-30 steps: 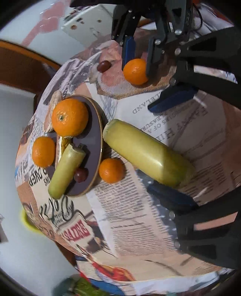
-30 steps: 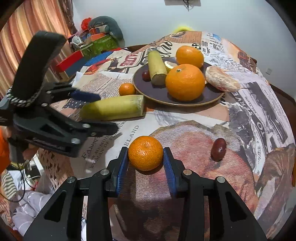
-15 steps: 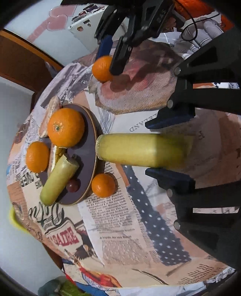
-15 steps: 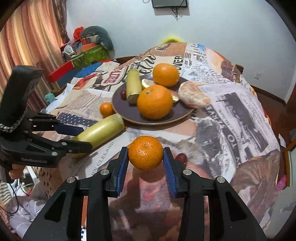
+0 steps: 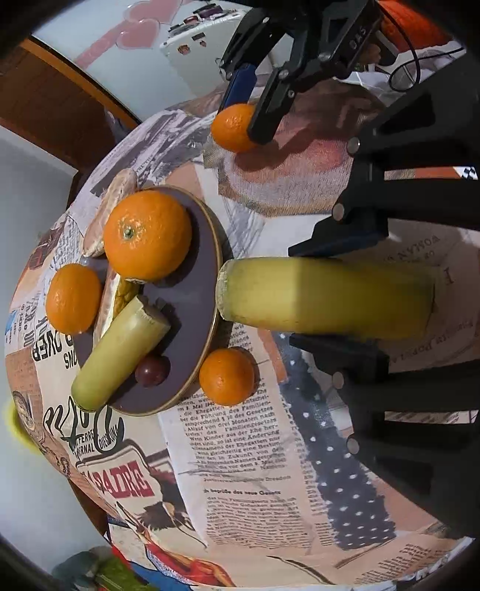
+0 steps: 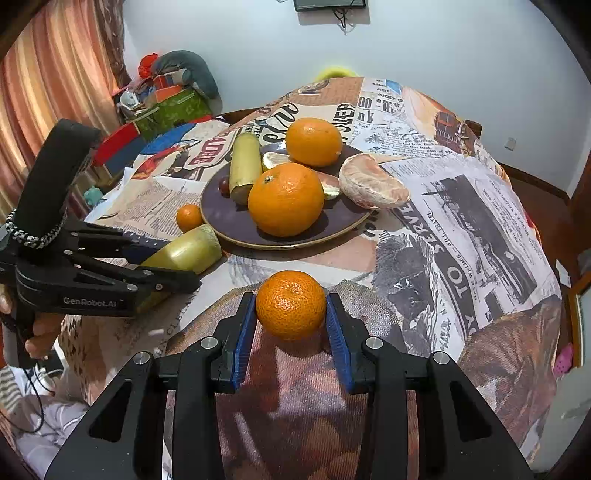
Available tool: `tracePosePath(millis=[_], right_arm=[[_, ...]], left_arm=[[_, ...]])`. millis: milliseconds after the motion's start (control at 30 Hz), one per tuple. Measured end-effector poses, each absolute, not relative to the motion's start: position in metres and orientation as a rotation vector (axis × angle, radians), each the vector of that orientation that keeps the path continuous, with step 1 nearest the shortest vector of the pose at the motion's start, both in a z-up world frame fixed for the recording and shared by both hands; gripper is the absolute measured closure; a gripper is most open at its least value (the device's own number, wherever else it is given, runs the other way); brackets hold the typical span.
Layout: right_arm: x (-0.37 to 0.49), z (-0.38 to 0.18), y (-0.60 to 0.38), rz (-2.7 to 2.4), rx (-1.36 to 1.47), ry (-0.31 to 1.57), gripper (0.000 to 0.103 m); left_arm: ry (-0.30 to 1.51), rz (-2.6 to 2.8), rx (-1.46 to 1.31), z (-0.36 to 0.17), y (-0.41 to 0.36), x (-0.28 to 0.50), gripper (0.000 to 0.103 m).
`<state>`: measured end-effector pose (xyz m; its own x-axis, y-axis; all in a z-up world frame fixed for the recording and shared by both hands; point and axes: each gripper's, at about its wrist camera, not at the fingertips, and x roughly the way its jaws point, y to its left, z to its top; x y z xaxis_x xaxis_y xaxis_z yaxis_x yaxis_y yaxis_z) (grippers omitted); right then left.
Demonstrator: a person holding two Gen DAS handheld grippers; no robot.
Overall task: Organize fruits
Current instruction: 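Carry the green cylinder and mandarin over the purple plate with both tools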
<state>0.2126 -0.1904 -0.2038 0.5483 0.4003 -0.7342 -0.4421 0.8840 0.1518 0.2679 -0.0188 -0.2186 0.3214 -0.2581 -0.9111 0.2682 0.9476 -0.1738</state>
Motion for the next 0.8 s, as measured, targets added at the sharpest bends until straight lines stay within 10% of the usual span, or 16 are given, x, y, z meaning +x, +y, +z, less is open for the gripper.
tracePosePath(millis=[800], right_arm=[[0.229, -0.162, -0.195, 0.471, -0.057, 0.733, 0.068]], left_arm=[[0.98, -0.319, -0.013, -0.147, -0.016, 0.273, 0.066]])
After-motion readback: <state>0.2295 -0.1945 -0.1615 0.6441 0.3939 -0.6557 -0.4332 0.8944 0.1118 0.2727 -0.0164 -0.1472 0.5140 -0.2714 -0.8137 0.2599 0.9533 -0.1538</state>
